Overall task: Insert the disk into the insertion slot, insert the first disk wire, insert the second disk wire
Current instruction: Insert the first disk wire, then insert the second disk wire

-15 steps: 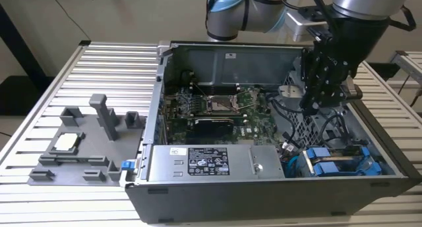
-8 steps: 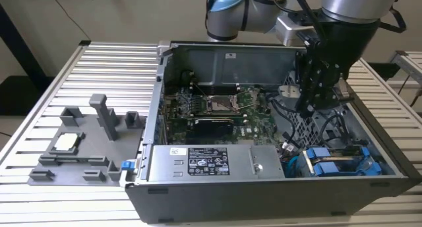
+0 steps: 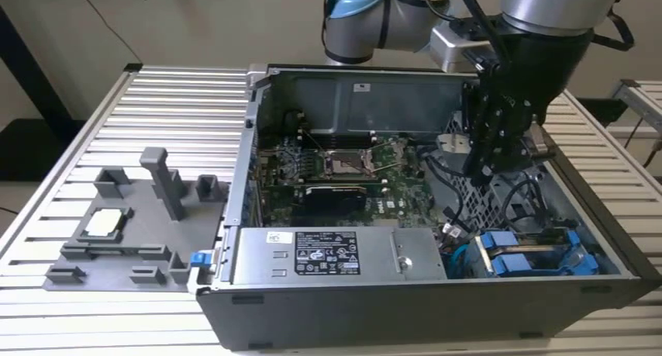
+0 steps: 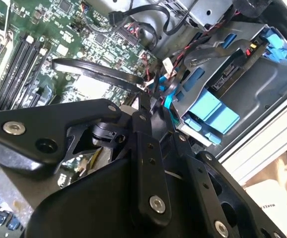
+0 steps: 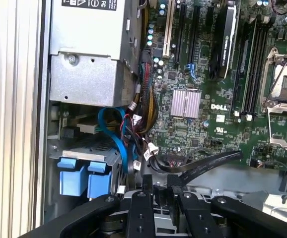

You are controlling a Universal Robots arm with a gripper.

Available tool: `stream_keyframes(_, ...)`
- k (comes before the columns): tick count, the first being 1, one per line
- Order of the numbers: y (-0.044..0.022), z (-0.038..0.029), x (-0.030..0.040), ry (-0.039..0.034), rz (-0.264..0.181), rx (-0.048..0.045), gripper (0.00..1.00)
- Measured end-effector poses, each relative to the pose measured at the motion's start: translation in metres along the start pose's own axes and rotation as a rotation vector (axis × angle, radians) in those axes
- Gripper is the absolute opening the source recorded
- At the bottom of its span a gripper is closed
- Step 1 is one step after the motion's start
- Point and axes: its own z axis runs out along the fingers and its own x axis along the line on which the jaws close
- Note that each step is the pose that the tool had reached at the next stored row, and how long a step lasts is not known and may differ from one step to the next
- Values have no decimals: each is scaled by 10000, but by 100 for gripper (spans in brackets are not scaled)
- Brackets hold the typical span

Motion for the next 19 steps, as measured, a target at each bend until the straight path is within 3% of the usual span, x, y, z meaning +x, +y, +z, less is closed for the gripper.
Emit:
stream_keyframes(4, -1, 2, -6, 79, -4, 212, 27)
stream_keyframes(5, -1, 2, -6, 88, -6, 229, 27)
stream_keyframes(11, -1, 2, -6, 108, -14, 229, 27)
stream_keyframes(13, -1, 2, -6, 114, -17, 228, 25)
stream_keyframes(14, -1, 2, -6, 117, -18, 228, 17)
stream_keyframes(19, -1, 2, -6, 133, -25, 226, 17)
